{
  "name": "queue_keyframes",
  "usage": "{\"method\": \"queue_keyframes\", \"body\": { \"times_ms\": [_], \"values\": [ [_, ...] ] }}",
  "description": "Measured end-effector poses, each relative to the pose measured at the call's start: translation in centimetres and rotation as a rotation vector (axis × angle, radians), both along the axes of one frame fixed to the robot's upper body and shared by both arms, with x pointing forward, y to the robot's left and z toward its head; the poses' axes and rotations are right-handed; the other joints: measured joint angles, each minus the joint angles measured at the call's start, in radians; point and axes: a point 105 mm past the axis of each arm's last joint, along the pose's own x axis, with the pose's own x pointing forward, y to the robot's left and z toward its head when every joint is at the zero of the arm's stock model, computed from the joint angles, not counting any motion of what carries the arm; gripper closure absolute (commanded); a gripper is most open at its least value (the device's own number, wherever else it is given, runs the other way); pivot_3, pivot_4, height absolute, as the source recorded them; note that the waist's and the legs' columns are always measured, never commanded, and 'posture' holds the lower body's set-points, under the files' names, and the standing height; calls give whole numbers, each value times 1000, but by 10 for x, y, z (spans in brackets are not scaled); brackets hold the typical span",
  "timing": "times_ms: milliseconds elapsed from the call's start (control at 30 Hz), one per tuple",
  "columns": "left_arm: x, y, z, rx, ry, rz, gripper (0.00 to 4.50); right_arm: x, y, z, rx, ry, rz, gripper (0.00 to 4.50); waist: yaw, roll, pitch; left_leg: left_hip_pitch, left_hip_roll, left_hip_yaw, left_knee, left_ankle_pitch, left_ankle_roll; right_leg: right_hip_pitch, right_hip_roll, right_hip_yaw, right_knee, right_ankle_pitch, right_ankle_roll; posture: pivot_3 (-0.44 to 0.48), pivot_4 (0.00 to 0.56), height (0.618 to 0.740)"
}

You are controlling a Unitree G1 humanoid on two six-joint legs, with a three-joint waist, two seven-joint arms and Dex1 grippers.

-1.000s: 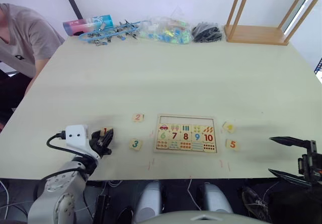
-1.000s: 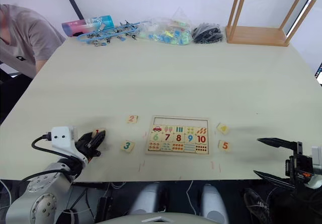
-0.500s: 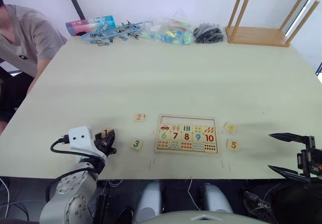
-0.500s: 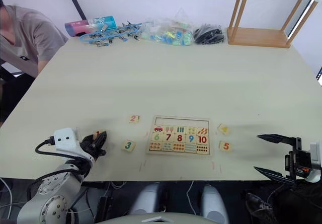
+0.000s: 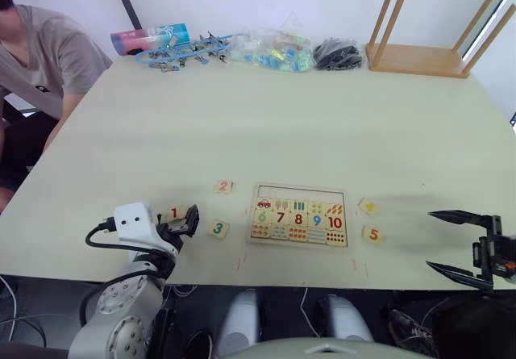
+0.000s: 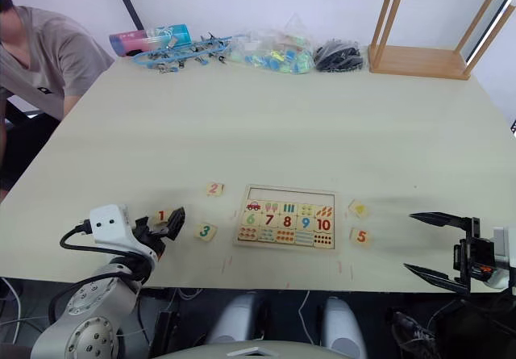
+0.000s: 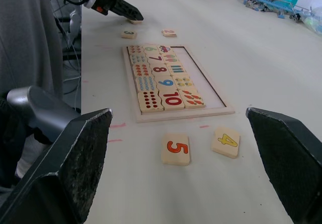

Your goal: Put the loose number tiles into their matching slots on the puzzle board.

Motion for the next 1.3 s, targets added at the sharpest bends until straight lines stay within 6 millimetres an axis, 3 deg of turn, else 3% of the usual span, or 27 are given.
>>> {"method": "queue_keyframes", "body": {
  "times_ms": [200, 500, 833, 1100, 1300],
  "values": [
    [2, 6, 20, 103, -64, -239, 75, 0, 5, 1, 10, 2, 11, 0, 0, 4, 2, 0, -1, 1, 0, 0, 0, 0, 2, -2, 0, 0, 0, 0, 150, 737],
    [10, 37, 20, 226, -44, -614, 75, 1, 8, 4, 17, -3, 13, 0, 0, 5, 2, 0, 0, 3, 0, 0, 0, -2, 4, -2, 0, 0, 0, 0, 150, 737],
    [15, 52, 23, 346, -9, -1283, 75, 5, 20, 15, 59, -12, -12, 0, 0, 5, 3, 1, 1, 11, -1, 0, 0, -4, 5, 2, 0, 0, 1, 0, 150, 737],
    [27, 70, 8, 464, 68, -1395, 75, 1, 21, 11, 58, 2, -22, 0, -1, 3, 4, 1, 1, 12, -2, 0, 0, -5, 7, 4, 1, 2, 5, 0, 150, 737],
    [41, 81, 10, 539, 87, -1392, 75, 3, 22, 12, 54, -9, -19, 0, 0, 2, 5, 1, 1, 13, -2, 0, 0, -6, 7, 4, 1, 3, 6, 0, 150, 737]
  ]
}}
